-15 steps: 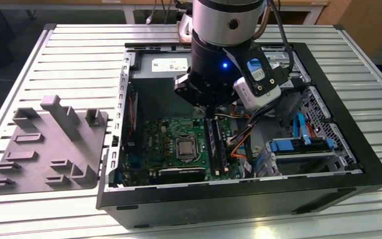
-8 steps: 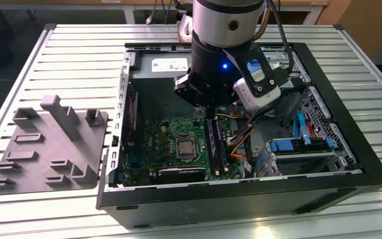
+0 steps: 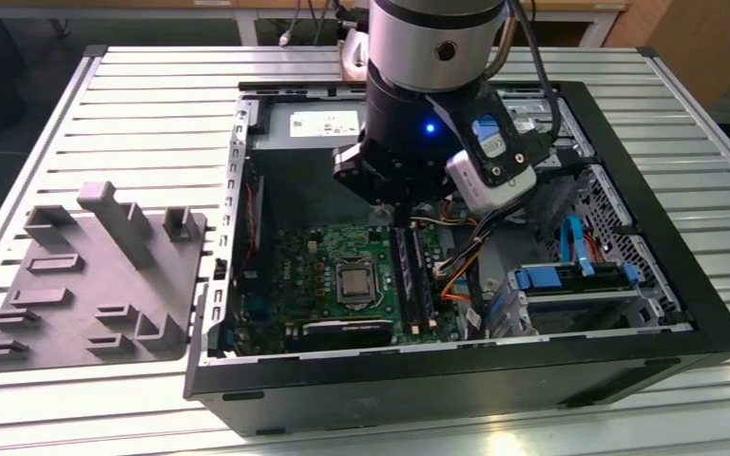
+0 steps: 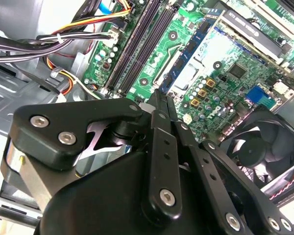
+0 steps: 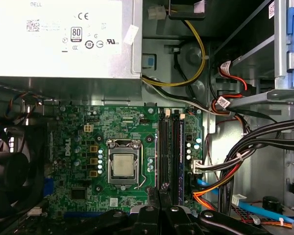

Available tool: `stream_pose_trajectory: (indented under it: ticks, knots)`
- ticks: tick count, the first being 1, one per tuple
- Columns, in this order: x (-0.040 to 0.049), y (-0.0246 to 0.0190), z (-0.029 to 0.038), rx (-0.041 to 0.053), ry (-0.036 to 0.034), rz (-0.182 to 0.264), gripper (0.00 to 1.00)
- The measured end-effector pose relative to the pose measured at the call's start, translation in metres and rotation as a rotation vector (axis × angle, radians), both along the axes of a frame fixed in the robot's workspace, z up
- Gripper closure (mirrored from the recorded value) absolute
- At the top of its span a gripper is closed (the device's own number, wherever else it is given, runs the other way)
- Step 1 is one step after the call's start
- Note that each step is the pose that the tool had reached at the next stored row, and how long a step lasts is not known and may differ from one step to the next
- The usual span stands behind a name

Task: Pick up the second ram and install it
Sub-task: 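Insert the second ram into the second slot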

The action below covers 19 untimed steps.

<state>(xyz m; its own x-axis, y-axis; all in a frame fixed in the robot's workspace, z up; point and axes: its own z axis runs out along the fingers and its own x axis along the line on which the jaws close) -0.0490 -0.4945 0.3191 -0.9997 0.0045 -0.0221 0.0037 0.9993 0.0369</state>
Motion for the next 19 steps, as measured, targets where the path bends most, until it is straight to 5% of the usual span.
stream_pose_trajectory:
  ticks: [19]
  knots:
    - [0.0024, 0.0000, -0.0033, -0.0001, 0.0000, 0.000, 0.88]
